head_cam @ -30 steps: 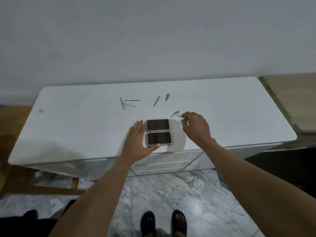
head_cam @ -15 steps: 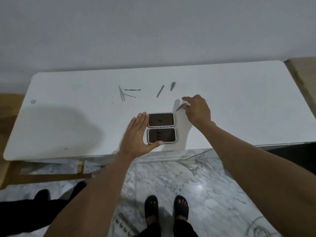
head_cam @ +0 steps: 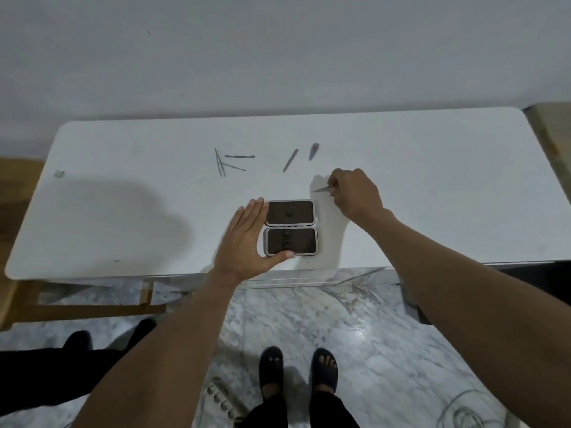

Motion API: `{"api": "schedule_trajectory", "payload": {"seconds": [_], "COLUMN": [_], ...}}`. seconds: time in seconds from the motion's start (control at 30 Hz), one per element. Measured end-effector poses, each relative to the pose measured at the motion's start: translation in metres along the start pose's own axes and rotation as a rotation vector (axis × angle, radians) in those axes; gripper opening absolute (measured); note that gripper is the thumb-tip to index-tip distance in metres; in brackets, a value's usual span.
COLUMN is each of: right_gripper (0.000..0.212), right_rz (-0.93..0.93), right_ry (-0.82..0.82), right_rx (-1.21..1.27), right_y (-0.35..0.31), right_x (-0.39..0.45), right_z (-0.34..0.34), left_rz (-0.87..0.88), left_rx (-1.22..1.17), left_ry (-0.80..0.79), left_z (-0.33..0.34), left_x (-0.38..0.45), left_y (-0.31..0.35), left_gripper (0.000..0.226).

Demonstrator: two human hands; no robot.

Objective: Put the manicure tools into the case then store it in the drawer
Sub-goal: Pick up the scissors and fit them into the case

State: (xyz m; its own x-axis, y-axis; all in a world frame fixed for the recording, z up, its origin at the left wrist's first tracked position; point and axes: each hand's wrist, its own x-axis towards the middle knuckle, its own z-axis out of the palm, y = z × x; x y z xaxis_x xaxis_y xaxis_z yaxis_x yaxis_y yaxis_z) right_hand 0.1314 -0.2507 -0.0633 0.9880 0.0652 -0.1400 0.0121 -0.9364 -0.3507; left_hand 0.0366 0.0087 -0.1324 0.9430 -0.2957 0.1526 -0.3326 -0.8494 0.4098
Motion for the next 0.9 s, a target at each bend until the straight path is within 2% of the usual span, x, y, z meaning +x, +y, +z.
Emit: {"api": "schedule_trajectory", "payload": {"seconds": [0.27,0.37,0.43,0.57,0.9], "right_gripper": [0.010,0.018,0.023,0.018,0.022], "right_rz": [-0.042,-0.059,-0.055,-0.081,-0.017], "right_ry": [0.041,0.042,0.028,0.024,-0.015], "right_rx": [0.259,0.326,0.327,0.303,0.187], "right_y": [-0.016,-0.022,-0.026,-0.032,-0.038], "right_x": [-0.016,-0.030,-0.040,-0.066,-0.106], "right_z": [-0.015,-0.015,-0.012,-0.001,0.035], "left_rz": [-0.017,-0.022,-0.028,-0.032,-0.008], "left_rx": [0.012,0.015,0.022,0.041,0.091], "left_ry": [-0.025,-0.046,-0.058,-0.080,-0.135], "left_z": [-0.001,-0.003,-0.004,-0.004,-0.005], "left_x": [0.000,0.000,0.000,0.000,-0.002], "left_y": [0.000,0.001,0.001,0.001,0.000], "left_gripper": [0.121,0.123,0.123,0.123,0.124]}}
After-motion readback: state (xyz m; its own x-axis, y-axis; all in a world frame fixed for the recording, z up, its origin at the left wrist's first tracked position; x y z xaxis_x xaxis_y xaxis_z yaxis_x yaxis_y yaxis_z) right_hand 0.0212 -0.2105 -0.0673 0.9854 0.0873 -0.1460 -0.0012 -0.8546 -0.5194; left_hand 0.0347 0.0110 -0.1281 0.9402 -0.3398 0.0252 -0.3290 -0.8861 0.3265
